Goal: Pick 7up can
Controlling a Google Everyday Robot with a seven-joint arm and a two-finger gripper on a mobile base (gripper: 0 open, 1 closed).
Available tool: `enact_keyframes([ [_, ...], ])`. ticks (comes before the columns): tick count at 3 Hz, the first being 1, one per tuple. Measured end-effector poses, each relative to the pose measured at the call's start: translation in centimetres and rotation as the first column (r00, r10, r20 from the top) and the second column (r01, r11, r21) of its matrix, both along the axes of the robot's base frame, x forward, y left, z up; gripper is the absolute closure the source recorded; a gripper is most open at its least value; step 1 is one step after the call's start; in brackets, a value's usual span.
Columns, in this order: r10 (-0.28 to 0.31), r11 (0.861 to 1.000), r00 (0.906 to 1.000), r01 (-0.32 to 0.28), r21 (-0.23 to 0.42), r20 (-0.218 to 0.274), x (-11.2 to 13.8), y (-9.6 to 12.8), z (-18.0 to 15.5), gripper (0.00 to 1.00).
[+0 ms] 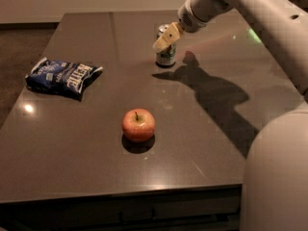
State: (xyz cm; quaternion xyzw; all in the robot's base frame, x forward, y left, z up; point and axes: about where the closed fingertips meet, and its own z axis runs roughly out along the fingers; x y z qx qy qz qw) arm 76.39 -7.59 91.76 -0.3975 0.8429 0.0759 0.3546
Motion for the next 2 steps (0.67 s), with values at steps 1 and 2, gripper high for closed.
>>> enact_keyframes([
  [1, 0.019, 1.0, 0.9998, -0.019, 0.018, -0.009, 0.41, 0.69, -0.31, 0.24],
  [2, 0.047, 0.998, 0.9987, -0.046, 0.04, -0.021, 0.35, 0.97, -0.34, 0.47],
])
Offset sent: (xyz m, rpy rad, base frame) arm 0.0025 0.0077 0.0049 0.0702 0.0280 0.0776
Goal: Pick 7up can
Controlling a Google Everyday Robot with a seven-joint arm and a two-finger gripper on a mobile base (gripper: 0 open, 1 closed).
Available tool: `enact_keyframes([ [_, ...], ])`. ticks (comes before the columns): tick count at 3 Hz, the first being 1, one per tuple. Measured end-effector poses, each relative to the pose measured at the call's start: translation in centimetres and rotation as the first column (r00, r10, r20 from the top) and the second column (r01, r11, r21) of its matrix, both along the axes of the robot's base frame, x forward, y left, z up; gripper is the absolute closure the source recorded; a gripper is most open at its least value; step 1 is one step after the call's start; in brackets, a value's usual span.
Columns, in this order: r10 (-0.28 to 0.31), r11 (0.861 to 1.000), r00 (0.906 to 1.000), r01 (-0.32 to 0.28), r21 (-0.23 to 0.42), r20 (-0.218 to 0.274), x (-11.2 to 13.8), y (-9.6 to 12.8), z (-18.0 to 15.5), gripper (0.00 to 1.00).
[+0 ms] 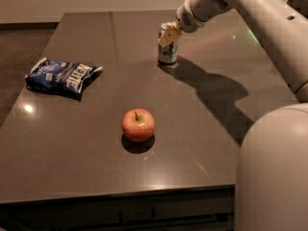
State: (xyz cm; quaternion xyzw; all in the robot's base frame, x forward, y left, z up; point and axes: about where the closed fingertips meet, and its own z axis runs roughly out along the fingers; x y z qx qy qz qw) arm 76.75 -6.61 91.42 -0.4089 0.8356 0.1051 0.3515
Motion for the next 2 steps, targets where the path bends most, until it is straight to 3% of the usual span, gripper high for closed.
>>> enact_keyframes([
  [1, 0.038, 0.999, 0.9993, -0.038, 0.029, 0.007, -0.9, 0.0, 1.1, 0.7],
  [2, 0.095, 0.994, 0.9946, -0.097, 0.047, 0.043, -2.9, -0.3, 4.3, 0.94],
])
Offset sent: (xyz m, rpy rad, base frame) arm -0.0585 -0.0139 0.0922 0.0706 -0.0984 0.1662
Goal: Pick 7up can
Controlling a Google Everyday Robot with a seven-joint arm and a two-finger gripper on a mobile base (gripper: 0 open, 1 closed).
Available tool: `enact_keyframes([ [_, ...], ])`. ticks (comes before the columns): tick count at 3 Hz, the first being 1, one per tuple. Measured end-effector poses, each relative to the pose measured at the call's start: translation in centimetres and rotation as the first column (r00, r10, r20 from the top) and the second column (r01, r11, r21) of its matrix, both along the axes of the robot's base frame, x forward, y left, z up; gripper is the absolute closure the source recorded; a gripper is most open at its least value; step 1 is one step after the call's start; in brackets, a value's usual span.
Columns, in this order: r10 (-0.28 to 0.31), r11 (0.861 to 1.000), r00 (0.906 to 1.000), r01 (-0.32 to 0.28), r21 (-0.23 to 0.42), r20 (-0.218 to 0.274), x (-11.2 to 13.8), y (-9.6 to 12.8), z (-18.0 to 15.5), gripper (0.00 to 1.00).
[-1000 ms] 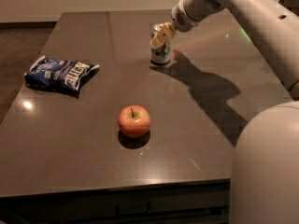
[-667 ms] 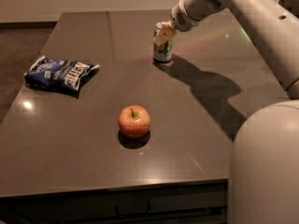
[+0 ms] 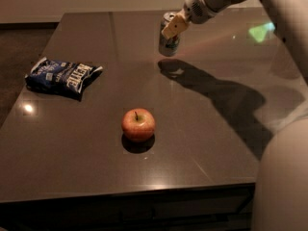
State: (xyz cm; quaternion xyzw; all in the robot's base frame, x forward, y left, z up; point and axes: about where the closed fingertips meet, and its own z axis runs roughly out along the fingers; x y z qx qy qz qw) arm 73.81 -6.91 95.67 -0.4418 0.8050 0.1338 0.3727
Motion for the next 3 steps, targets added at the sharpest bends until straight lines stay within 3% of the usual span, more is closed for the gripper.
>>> enact_keyframes([
  [1, 0.079, 0.997, 0.9952, -0.079, -0.007, 0.057, -2.8, -0.1, 4.3, 1.0],
  [2, 0.174, 0.985, 0.9774, -0.171, -0.036, 0.12, -5.7, 0.5, 8.1, 1.0],
  [3, 0.19, 0.982, 0.9735, -0.186, -0.044, 0.127, -6.1, 0.6, 8.4, 1.0],
])
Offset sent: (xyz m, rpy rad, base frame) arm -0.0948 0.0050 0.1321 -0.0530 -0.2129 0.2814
